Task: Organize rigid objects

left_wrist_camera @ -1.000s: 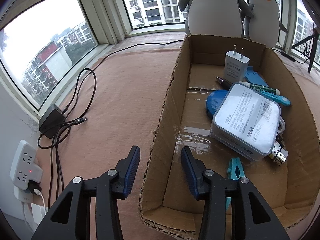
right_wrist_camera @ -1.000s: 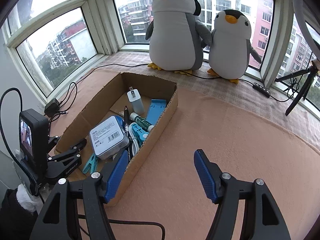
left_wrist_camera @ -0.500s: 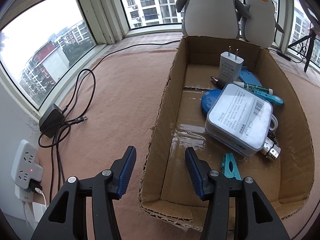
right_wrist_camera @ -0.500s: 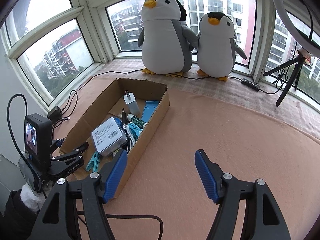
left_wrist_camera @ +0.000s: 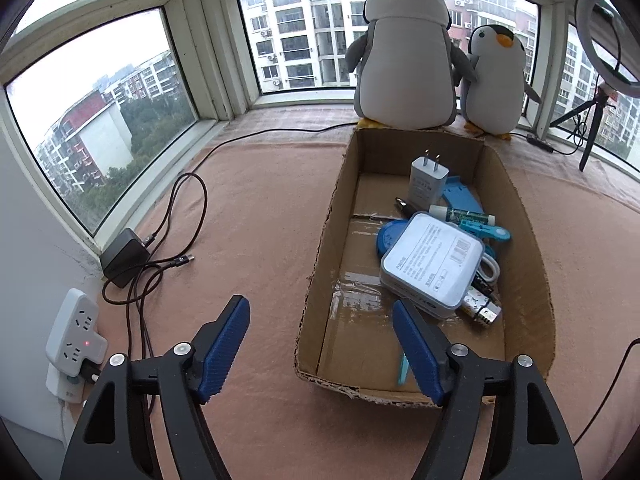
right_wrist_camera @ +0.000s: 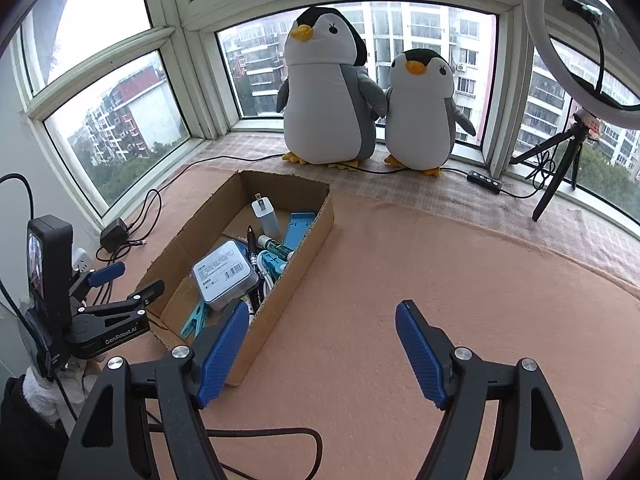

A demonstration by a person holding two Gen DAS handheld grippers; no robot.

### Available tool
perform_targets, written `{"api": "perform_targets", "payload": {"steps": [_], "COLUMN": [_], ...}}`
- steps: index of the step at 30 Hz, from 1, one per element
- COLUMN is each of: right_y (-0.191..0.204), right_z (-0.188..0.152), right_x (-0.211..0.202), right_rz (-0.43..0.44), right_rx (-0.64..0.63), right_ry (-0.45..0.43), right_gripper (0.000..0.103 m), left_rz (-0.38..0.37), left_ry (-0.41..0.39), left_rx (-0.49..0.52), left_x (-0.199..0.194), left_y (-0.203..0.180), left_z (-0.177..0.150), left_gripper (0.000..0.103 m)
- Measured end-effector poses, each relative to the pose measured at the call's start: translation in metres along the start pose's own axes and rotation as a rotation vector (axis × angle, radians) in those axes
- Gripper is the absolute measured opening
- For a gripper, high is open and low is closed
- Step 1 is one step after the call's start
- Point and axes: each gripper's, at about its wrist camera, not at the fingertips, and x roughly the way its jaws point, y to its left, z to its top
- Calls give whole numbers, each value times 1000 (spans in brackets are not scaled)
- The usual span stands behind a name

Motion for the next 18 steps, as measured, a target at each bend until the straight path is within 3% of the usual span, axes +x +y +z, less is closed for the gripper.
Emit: {"api": "perform_targets", "payload": {"steps": [18], "right_y": [6], "right_z": [-4], "right_x": [-66], "right_rz": [-51], "right_rx": [27], "right_ry": [-122], "right_gripper": [86], "left_rz": [-76], "left_ry": [-167], "left_rx": [-5], "left_x": [-117], "left_y": [-11], "left_z": [14], "left_gripper": [92]}}
